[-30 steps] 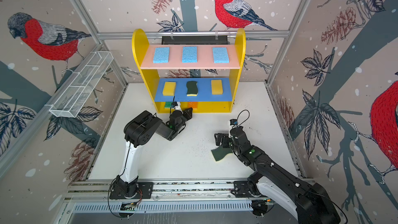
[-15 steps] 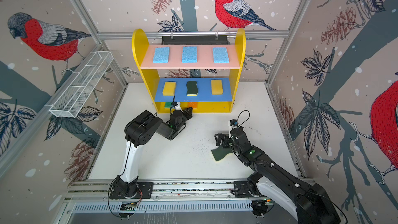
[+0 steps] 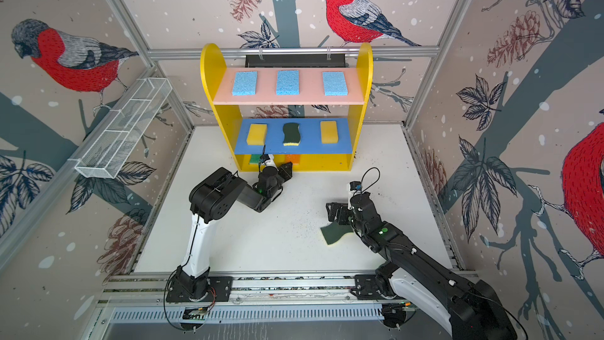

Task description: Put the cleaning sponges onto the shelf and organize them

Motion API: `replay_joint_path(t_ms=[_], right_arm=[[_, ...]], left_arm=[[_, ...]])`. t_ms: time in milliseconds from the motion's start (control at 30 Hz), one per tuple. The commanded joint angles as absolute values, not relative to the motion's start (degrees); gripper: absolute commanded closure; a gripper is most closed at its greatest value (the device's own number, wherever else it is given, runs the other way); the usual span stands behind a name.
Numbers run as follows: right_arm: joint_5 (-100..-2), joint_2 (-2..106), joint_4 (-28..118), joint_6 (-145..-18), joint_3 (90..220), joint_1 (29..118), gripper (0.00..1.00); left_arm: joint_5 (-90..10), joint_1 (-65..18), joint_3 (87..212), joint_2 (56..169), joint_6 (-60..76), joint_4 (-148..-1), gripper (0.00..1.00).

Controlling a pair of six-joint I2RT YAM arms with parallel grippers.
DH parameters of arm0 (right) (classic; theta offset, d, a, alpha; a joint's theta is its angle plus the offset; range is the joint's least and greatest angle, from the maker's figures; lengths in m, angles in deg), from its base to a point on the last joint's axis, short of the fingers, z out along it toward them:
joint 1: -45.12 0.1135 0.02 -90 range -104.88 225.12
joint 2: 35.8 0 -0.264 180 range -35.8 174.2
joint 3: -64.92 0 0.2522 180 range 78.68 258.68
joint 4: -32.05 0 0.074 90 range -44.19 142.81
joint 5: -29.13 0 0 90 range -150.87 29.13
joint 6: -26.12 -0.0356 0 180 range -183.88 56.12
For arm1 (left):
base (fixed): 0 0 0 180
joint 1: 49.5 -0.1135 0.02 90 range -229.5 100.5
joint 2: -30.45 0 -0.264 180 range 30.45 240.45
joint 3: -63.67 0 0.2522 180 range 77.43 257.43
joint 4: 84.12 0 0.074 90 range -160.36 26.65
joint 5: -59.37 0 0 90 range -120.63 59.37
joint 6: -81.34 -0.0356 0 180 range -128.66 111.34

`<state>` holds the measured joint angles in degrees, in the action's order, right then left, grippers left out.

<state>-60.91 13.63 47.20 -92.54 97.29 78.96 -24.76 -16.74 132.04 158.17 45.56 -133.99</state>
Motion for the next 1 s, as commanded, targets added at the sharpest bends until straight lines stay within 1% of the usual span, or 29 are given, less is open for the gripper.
replay_joint_path(t_ms=[0,600,967], right_arm=[[-60.95,13.44,46.51,-92.46,97.23,78.96,0.00],[-61.36,11.40,47.92,-93.15,97.09,78.94,0.00],[-61.85,10.32,49.47,-94.64,97.29,79.04,0.00]], left_arm=[[-28.29,-16.81,132.06,158.86,44.58,-124.94,0.79],[-31.49,-16.82,132.46,158.10,43.20,-123.77,0.79],[-29.59,-16.29,123.83,150.91,39.84,-128.48,0.77]])
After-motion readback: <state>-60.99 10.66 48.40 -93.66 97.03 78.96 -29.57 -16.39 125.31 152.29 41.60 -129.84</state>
